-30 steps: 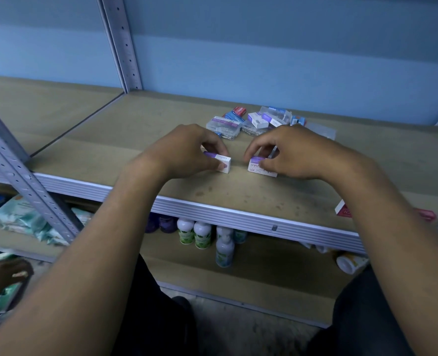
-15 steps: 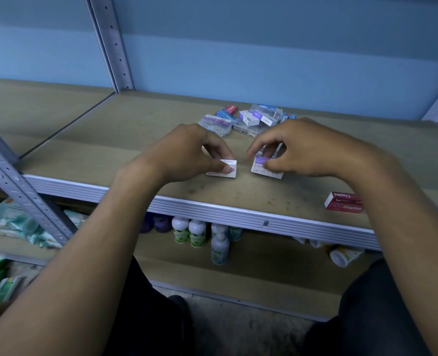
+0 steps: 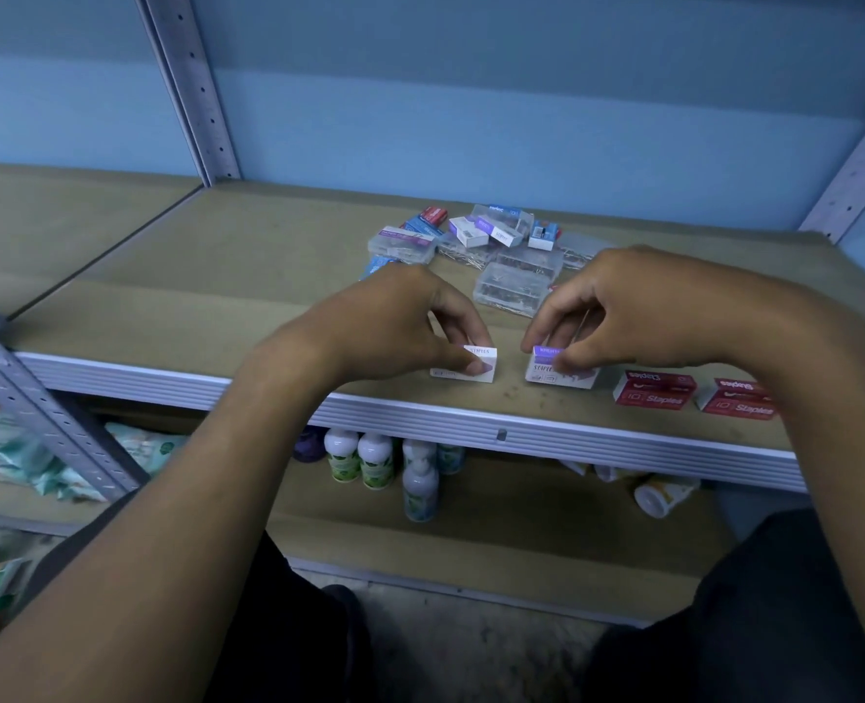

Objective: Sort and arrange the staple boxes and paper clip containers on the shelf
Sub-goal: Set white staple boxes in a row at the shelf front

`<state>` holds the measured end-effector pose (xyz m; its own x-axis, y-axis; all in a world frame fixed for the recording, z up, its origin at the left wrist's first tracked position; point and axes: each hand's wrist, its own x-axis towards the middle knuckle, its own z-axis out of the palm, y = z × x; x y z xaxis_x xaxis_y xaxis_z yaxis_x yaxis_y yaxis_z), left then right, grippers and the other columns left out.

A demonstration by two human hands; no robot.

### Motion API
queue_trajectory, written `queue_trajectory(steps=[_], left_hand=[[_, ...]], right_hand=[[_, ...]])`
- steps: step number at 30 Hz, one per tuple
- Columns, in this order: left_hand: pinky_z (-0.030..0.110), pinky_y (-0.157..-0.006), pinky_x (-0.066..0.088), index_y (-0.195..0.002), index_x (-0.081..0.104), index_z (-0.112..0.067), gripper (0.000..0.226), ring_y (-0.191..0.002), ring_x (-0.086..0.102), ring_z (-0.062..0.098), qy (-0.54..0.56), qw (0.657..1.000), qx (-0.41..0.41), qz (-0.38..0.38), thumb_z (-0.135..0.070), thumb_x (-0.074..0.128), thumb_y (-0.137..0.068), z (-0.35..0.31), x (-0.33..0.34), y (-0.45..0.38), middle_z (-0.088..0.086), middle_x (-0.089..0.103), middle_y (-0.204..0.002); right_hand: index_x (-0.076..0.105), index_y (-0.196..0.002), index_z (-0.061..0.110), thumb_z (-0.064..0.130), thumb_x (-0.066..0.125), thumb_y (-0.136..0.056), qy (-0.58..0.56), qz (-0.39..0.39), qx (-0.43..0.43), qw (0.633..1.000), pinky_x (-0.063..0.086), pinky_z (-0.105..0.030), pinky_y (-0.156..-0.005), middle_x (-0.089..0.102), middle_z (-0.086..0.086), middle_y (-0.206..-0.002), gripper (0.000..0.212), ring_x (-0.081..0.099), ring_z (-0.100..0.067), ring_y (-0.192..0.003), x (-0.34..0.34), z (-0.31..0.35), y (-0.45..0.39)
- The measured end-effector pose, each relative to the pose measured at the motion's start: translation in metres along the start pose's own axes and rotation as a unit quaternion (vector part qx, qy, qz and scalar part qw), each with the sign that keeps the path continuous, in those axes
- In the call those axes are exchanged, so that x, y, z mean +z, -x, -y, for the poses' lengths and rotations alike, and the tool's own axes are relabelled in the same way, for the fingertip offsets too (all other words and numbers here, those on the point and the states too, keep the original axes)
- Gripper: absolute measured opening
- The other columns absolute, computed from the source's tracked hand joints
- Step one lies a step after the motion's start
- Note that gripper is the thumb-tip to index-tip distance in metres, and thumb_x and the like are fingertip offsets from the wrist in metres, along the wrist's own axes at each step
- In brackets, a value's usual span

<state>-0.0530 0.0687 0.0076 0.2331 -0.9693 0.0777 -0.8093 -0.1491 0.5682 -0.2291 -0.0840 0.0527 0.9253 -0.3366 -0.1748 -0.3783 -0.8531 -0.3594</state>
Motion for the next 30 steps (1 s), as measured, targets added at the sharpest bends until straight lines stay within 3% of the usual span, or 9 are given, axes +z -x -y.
queue_trajectory(steps=[5, 15, 20, 23, 25, 28, 30], left_hand=[[0.031, -0.079, 0.057, -0.093, 0.077, -0.036, 0.020, -0.073, 0.065, -0.001, 0.005, 1.000, 0.009, 0.015, -0.043, 0.081, -0.075, -0.006, 0.005, -0.003, -0.016, 0.074, -0.087], [0.033, -0.079, 0.057, -0.092, 0.076, -0.039, 0.018, -0.072, 0.066, 0.000, 0.000, 1.000, 0.015, 0.015, -0.043, 0.080, -0.075, -0.006, 0.003, -0.002, -0.016, 0.074, -0.086], [0.022, -0.075, 0.054, -0.090, 0.076, -0.042, 0.021, -0.071, 0.063, -0.004, -0.002, 1.000, 0.008, 0.011, -0.052, 0.079, -0.072, -0.007, 0.002, -0.001, -0.020, 0.073, -0.085], [0.012, -0.070, 0.046, -0.086, 0.076, -0.042, 0.019, -0.074, 0.062, -0.009, -0.006, 1.000, 0.006, -0.019, -0.058, 0.074, -0.075, -0.007, -0.002, 0.000, -0.025, 0.071, -0.082], [0.005, -0.069, 0.043, -0.087, 0.077, -0.038, 0.021, -0.078, 0.062, -0.011, -0.006, 0.999, 0.011, -0.047, -0.057, 0.071, -0.079, -0.005, -0.007, -0.001, -0.025, 0.072, -0.083], [0.014, -0.078, 0.047, -0.093, 0.075, -0.036, 0.024, -0.087, 0.064, -0.002, -0.026, 0.995, -0.008, -0.095, -0.056, 0.070, -0.080, 0.003, -0.013, -0.006, -0.021, 0.071, -0.095], [0.021, -0.083, 0.045, -0.103, 0.073, -0.035, 0.028, -0.097, 0.061, 0.006, -0.054, 0.990, -0.031, -0.124, -0.051, 0.072, -0.080, 0.012, -0.016, -0.013, -0.016, 0.068, -0.108]], right_hand=[[0.078, -0.094, 0.044, 0.027, 0.083, -0.080, 0.010, -0.002, -0.005, 1.000, 0.058, -0.032, -0.086, 0.075, 0.025, -0.082, 0.023, 0.067, 0.011, -0.075, 0.000, -0.003, 0.002], [0.078, -0.099, 0.041, 0.026, 0.083, -0.081, 0.008, 0.012, -0.012, 1.000, 0.058, -0.034, -0.088, 0.076, 0.023, -0.084, 0.024, 0.069, 0.009, -0.078, 0.003, -0.002, 0.001], [0.075, -0.105, 0.041, 0.030, 0.082, -0.081, 0.004, 0.018, -0.007, 1.000, 0.056, -0.033, -0.090, 0.076, 0.024, -0.085, 0.027, 0.069, 0.008, -0.078, 0.003, -0.002, -0.002], [0.073, -0.102, 0.044, 0.039, 0.076, -0.084, -0.001, -0.006, -0.013, 1.000, 0.054, -0.034, -0.089, 0.075, 0.026, -0.085, 0.019, 0.068, 0.003, -0.085, 0.001, -0.004, -0.003], [0.074, -0.102, 0.046, 0.039, 0.073, -0.086, -0.001, -0.046, -0.016, 0.999, 0.052, -0.026, -0.087, 0.074, 0.024, -0.087, 0.018, 0.066, 0.002, -0.089, 0.001, -0.007, -0.006], [0.073, -0.108, 0.045, 0.040, 0.074, -0.086, -0.007, -0.092, -0.015, 0.996, 0.046, -0.016, -0.082, 0.073, 0.022, -0.096, 0.022, 0.064, 0.005, -0.093, 0.003, -0.011, -0.012], [0.072, -0.115, 0.044, 0.039, 0.075, -0.087, -0.013, -0.112, -0.012, 0.994, 0.048, -0.020, -0.088, 0.070, 0.020, -0.107, 0.028, 0.065, 0.001, -0.096, 0.005, -0.013, -0.018]])
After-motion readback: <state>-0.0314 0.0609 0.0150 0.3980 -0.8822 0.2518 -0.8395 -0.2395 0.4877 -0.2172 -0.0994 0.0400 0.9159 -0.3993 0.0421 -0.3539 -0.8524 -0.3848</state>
